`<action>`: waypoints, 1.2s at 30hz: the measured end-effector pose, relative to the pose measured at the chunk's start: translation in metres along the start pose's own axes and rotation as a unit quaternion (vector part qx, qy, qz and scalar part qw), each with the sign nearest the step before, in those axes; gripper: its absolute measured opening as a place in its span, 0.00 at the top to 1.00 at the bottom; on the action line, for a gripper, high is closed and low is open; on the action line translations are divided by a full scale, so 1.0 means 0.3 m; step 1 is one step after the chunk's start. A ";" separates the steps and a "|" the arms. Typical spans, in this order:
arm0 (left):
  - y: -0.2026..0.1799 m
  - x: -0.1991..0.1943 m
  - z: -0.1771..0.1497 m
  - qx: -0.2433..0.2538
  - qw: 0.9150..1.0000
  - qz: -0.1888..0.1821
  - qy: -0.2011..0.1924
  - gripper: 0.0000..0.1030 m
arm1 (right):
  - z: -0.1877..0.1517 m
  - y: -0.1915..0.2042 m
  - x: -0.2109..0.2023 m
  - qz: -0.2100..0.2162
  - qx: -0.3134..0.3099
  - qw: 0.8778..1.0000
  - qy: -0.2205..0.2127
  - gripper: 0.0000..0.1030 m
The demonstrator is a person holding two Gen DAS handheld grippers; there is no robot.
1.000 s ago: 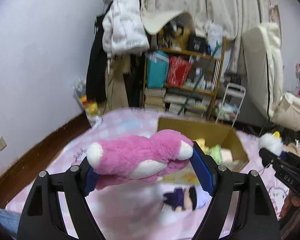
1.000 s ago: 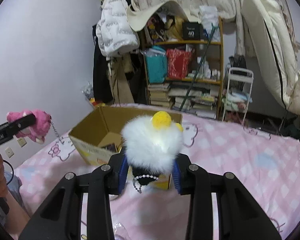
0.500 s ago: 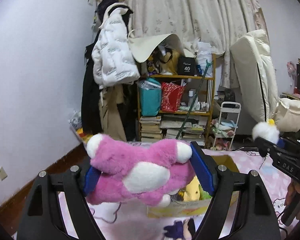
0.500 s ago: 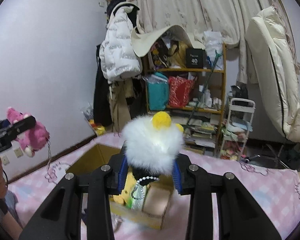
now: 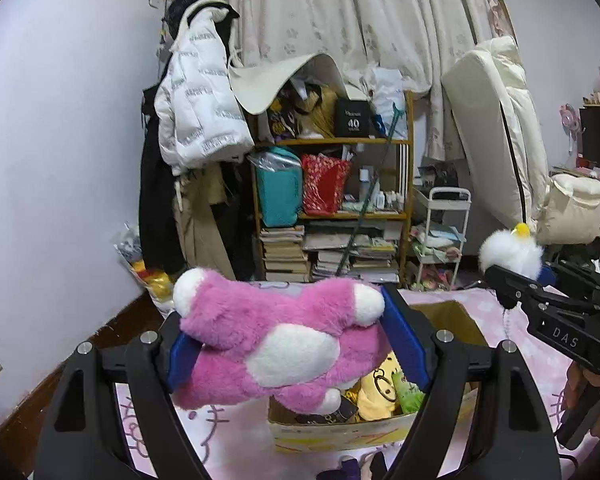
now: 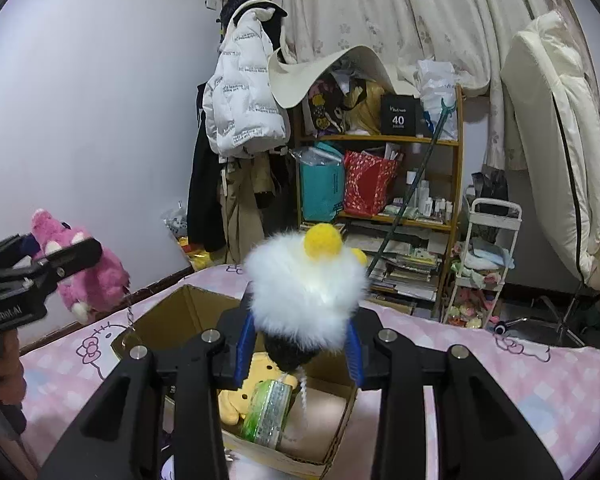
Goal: Organize soft objects
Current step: 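Lower both plushes into the box and open both grippers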
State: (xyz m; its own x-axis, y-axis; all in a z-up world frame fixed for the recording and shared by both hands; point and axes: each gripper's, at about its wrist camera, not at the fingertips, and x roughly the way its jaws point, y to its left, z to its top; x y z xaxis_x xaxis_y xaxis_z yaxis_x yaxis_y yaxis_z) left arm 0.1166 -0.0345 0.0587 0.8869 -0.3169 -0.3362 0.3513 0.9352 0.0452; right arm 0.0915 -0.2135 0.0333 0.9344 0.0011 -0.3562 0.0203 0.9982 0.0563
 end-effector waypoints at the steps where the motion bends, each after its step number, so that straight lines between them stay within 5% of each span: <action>1: -0.005 0.012 -0.009 0.001 1.000 -0.002 0.004 0.22 | -0.004 -0.002 0.006 -0.001 0.002 1.000 0.003 0.62; 17: -0.054 0.137 -0.099 0.019 0.998 -0.016 0.064 0.19 | -0.046 -0.008 0.058 0.002 0.000 0.999 0.036 0.55; 22: -0.047 0.138 -0.110 0.016 0.997 -0.010 0.076 0.17 | -0.051 -0.003 0.055 -0.001 -0.002 0.999 0.039 0.36; 25: -0.039 0.126 -0.108 0.009 0.997 -0.010 0.074 0.06 | -0.050 -0.003 0.051 -0.003 0.000 0.999 0.044 0.27; 31: -0.036 0.098 -0.104 0.014 0.998 -0.014 0.065 0.06 | -0.050 0.003 0.018 -0.006 -0.002 0.999 0.040 0.13; 36: -0.039 0.075 -0.100 0.022 0.998 -0.011 0.065 0.05 | -0.053 0.003 -0.020 -0.013 0.002 0.999 0.040 0.10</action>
State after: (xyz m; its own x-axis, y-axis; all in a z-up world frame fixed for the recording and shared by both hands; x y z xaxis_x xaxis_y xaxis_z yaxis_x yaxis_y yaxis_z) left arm 0.1235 -0.0479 0.0223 0.8338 -0.3108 -0.4563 0.3846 0.9199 0.0762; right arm 0.0801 -0.2117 0.0206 0.9024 -0.0192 -0.4305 0.0453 0.9977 0.0503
